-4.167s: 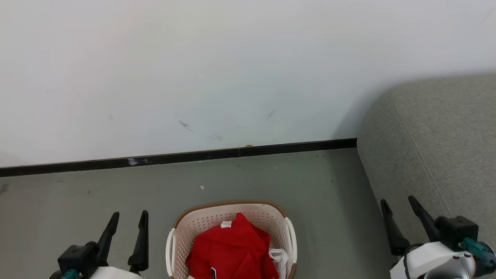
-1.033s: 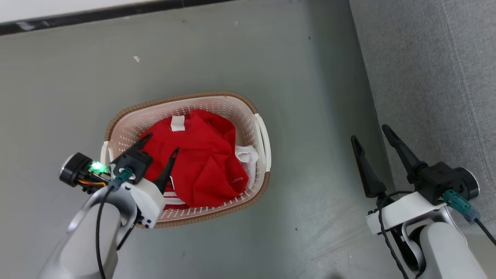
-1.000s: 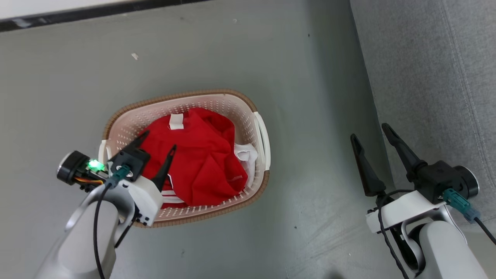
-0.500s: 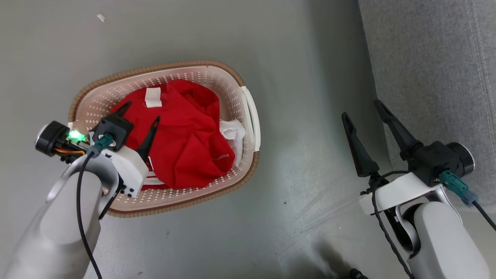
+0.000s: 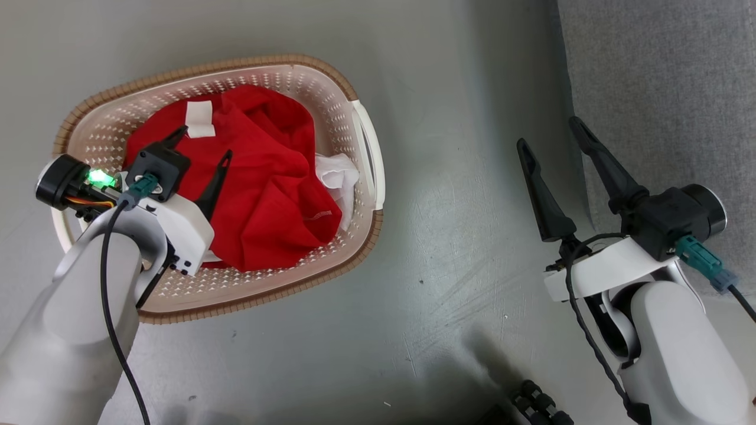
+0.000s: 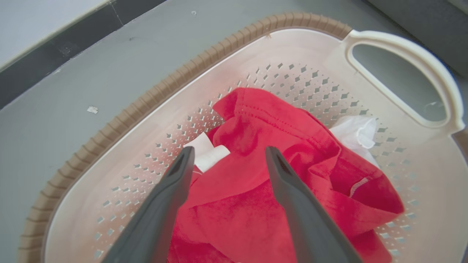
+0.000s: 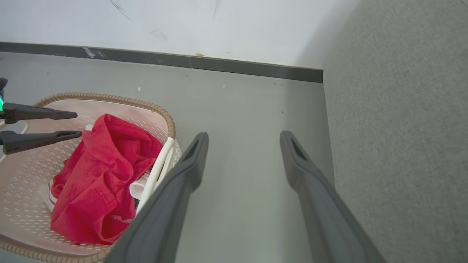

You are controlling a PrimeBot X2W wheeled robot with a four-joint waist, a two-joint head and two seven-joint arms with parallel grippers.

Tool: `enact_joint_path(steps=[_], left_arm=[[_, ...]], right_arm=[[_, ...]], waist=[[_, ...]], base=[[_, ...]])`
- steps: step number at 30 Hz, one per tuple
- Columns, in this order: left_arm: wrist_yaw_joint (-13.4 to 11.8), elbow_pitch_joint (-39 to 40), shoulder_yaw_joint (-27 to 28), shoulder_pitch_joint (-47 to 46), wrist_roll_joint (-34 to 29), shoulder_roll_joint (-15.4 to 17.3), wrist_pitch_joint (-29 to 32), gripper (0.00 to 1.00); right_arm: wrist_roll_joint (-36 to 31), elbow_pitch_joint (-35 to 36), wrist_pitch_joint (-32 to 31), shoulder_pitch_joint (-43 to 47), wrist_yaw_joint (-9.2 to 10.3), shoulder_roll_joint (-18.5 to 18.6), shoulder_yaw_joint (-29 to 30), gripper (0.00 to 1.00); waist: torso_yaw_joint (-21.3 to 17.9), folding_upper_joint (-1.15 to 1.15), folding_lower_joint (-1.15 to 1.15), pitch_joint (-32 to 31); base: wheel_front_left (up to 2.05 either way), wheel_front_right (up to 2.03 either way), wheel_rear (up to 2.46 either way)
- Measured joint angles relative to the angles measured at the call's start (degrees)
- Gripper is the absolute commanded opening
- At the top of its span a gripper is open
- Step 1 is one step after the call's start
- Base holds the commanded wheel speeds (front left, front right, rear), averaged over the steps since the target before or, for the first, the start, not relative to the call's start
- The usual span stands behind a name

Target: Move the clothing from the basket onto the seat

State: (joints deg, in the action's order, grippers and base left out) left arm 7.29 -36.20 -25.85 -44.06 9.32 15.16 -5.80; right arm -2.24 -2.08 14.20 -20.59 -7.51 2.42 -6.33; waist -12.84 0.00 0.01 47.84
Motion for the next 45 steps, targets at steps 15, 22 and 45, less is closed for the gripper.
enact_joint_path(steps=[15,22,45], left_arm=[[0.00,-2.24,-5.02,-4.13,3.02,2.20,-0.15,1.00],[0.00,-3.35,-5.98,-6.82,4.32,3.46,-0.41,0.00],[-0.03,-5.25,-2.47,-7.70,8.45,2.37,-7.66,0.00]], right_arm=[[1.25,0.15,0.00,-2.29,0.00,-0.01,-0.23,1.00],[1.74,0.37,0.01,-2.90,0.00,-0.01,-0.24,1.00],[1.57,0.24,0.01,-9.82,0.00,0.07,-0.29,1.00]], waist=[[-1.88,0.00,0.00,5.30],[-2.89,0.00,0.00,7.07],[-0.98,0.00,0.00,5.82]], base=[[0.00,0.00,0.00],[0.00,0.00,0.00],[0.00,0.00,0.00]])
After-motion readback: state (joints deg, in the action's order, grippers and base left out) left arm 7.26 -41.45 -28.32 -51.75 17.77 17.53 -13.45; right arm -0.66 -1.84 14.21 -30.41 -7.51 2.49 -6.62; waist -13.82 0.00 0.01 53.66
